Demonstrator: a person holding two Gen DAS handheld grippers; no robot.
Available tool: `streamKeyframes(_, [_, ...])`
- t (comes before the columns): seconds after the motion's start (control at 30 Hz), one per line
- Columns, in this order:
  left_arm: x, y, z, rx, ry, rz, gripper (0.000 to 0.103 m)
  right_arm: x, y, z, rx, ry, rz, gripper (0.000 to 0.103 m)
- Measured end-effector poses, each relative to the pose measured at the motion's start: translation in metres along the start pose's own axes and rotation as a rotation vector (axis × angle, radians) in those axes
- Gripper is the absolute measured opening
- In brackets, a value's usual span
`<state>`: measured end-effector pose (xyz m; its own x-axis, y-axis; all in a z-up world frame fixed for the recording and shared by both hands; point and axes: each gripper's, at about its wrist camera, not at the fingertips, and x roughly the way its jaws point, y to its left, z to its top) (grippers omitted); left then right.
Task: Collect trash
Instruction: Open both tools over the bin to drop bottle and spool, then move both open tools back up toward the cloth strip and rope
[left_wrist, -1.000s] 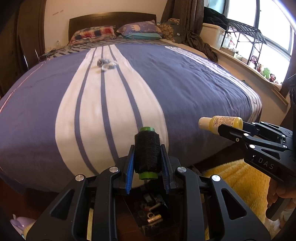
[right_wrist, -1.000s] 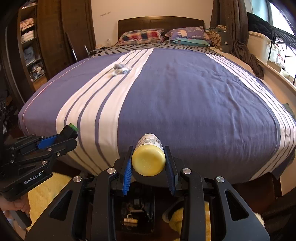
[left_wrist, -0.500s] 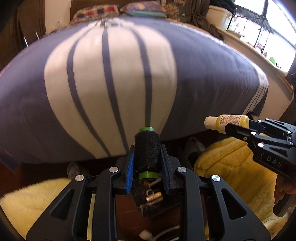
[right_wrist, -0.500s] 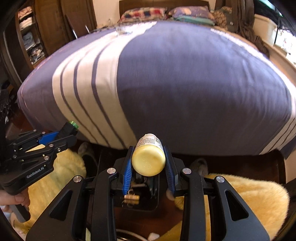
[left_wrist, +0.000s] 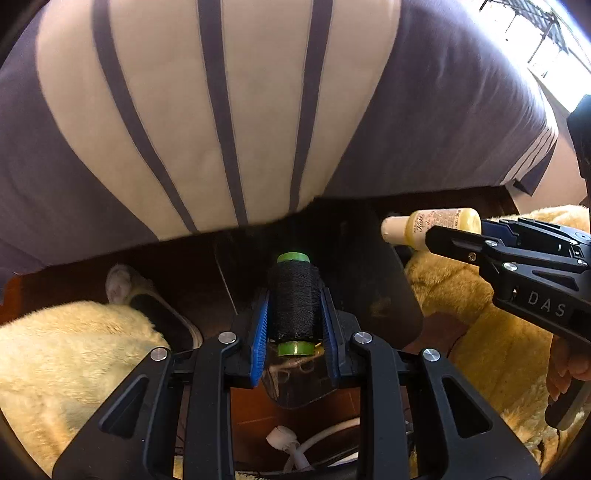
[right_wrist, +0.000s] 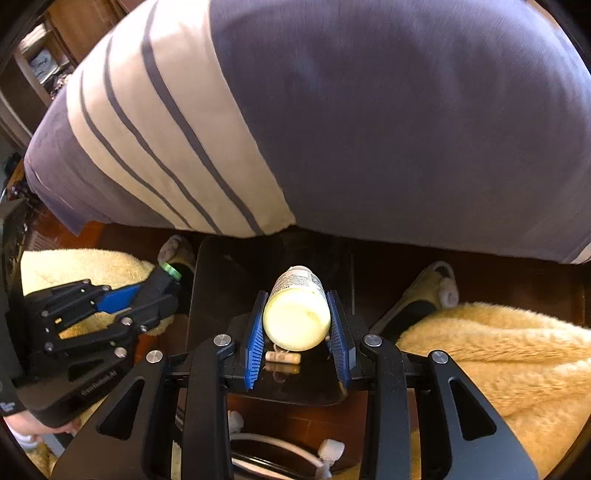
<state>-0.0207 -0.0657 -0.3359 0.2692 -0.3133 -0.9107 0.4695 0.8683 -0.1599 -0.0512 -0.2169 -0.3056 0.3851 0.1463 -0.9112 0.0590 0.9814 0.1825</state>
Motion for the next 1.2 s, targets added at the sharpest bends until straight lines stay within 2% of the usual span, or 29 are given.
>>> streamKeyframes(0.3, [0.041, 0.008, -0.009, -0.043, 0.122, -0.026, 0.024, 0.043, -0.002, -0.001, 0.009, 0.079, 0.019, 0.032])
streamKeyframes(0.5, [0.047, 0.011, -0.009, -0.053, 0.141, -0.043, 0.025, 0.044, 0.002, 0.004, 0.010, 0.069, 0.025, 0.033])
streamKeyframes(0.57, [0.047, 0.011, -0.009, -0.053, 0.142, -0.046, 0.031, 0.044, 0.003, 0.006, 0.010, 0.066, 0.027, 0.035])
streamKeyframes(0.67, [0.045, 0.013, -0.008, -0.057, 0.131, -0.039, 0.049, 0.040, 0.002, 0.010, 0.018, 0.049, 0.027, 0.040])
streamKeyframes(0.7, [0.043, 0.013, -0.006, -0.059, 0.125, -0.038, 0.054, 0.038, 0.002, 0.011, 0.023, 0.039, 0.026, 0.046])
streamKeyframes(0.77, [0.039, 0.013, -0.004, -0.056, 0.111, -0.023, 0.057, 0.033, 0.000, 0.014, 0.031, 0.020, 0.026, 0.049])
streamKeyframes(0.8, [0.035, 0.012, -0.003, -0.057, 0.103, -0.015, 0.062, 0.030, -0.001, 0.015, 0.034, 0.010, 0.023, 0.050])
streamKeyframes(0.87, [0.028, 0.012, -0.001, -0.061, 0.088, -0.006, 0.070, 0.021, -0.003, 0.018, 0.042, -0.019, 0.006, 0.057])
streamKeyframes(0.93, [0.018, 0.013, 0.003, -0.064, 0.063, 0.009, 0.079, 0.007, -0.006, 0.020, 0.041, -0.070, -0.030, 0.074])
streamKeyframes(1.03, [-0.007, 0.016, 0.012, -0.065, 0.002, 0.024, 0.087, -0.014, -0.010, 0.024, 0.046, -0.147, -0.075, 0.089])
streamKeyframes(1.2, [-0.048, 0.018, 0.029, -0.059, -0.099, 0.036, 0.089, -0.042, -0.010, 0.035, 0.040, -0.226, -0.111, 0.091])
